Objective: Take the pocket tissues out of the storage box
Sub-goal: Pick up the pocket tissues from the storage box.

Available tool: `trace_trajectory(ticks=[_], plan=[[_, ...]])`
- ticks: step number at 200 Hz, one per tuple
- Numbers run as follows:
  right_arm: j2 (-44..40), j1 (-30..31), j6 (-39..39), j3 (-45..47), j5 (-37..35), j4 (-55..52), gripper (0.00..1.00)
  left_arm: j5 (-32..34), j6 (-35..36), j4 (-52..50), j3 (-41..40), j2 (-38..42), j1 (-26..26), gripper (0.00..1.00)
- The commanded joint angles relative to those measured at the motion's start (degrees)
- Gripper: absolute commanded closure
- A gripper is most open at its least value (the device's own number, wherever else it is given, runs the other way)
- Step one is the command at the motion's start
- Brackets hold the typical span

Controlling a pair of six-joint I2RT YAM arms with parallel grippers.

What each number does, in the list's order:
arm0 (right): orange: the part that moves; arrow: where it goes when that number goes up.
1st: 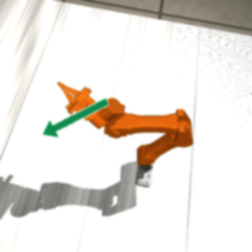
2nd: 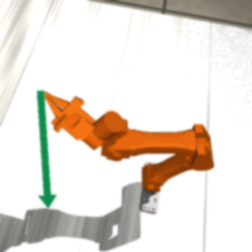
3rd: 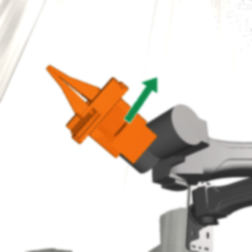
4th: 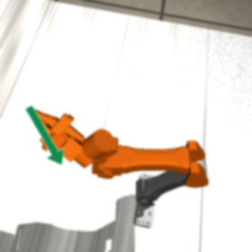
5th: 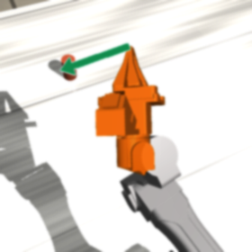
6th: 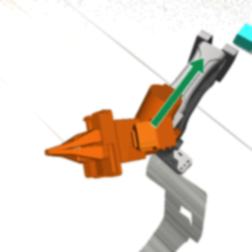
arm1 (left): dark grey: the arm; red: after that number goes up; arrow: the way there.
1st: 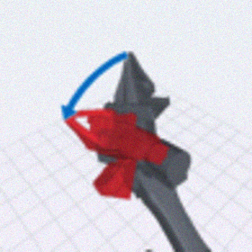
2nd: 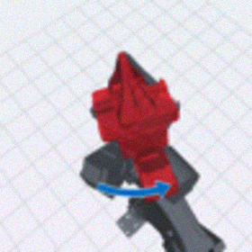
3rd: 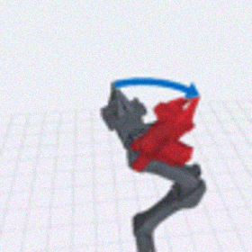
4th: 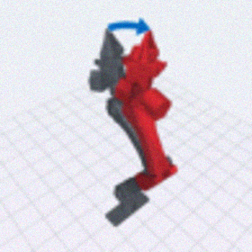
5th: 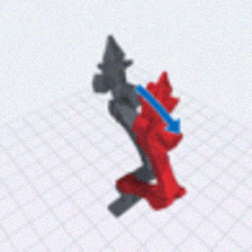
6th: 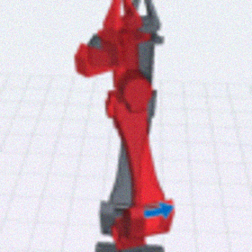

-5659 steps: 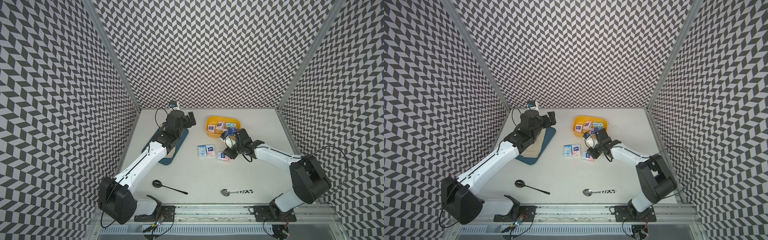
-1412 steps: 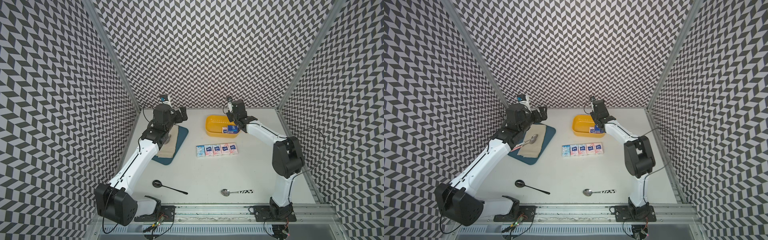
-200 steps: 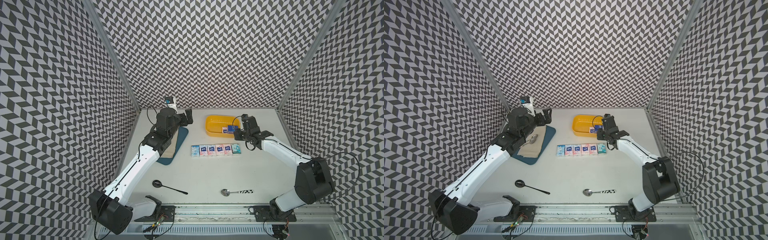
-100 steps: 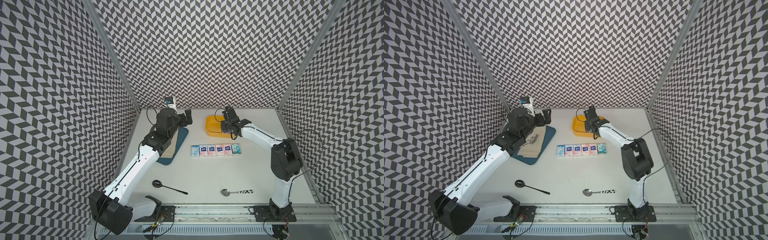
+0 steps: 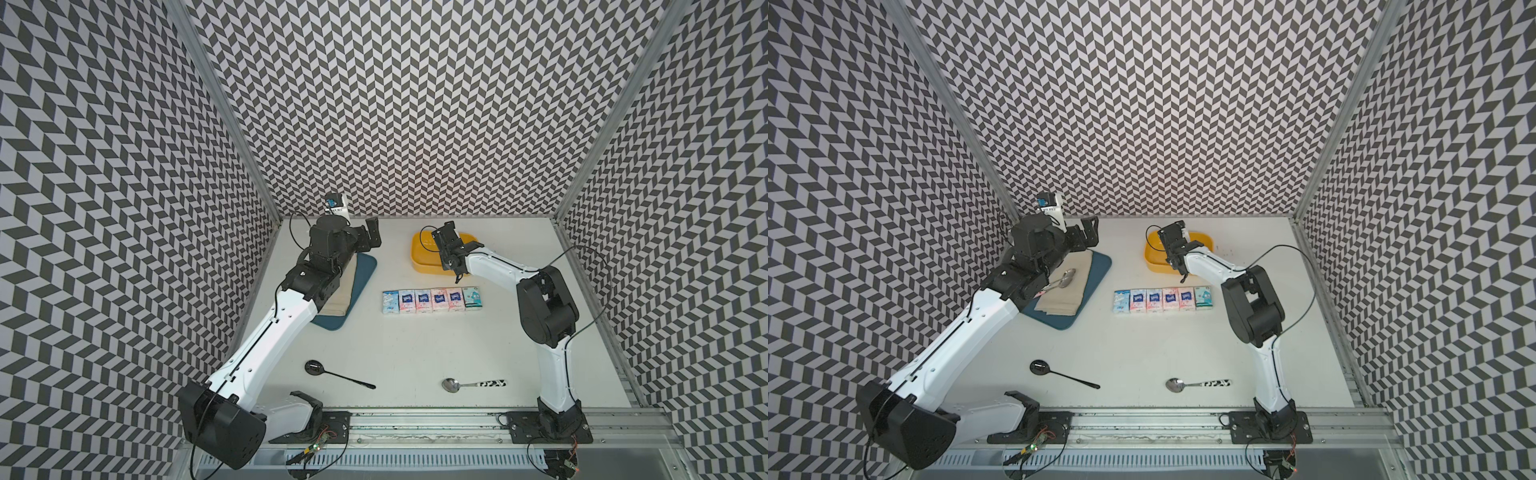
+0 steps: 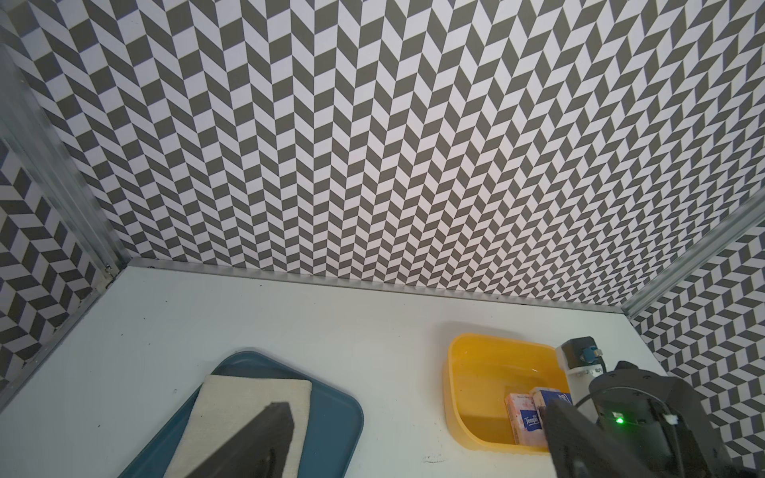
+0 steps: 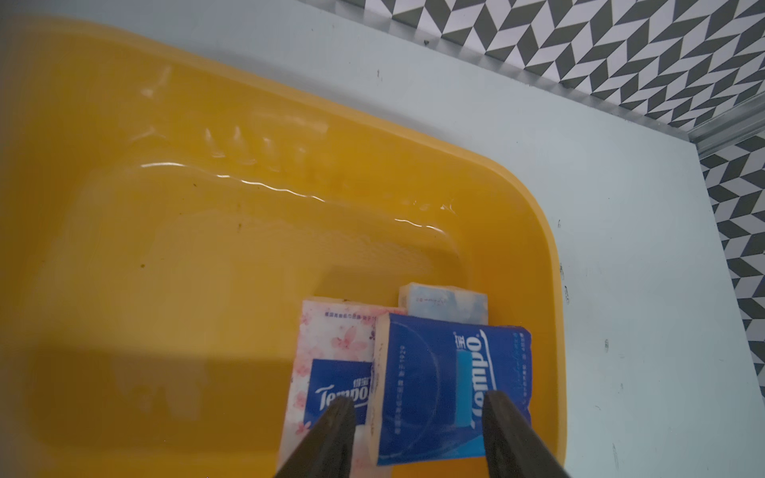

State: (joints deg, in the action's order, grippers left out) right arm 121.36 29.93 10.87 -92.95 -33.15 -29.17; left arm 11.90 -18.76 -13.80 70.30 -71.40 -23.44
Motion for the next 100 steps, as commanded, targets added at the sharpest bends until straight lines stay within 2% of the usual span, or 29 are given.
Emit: trace_trajectory(ticks=[1,36,100], plan=[[0.78,-0.22,-0.51,-1.18,-1.42,1.36,0.45,-0.25,1.09,0.00,1.64,0.47,0.45,0.01],[1.60,-0.54,-0.66,-0.42,-2.69,1.23,0.47,-0.38,1.27,-0.26,1.68,0.60,0.76,0.01],[1.39,-1.24,-1.58,0.72,-0.51,2.96,0.78,-0.90,1.12,-0.69,2.55,0.47,0.85,0.01]])
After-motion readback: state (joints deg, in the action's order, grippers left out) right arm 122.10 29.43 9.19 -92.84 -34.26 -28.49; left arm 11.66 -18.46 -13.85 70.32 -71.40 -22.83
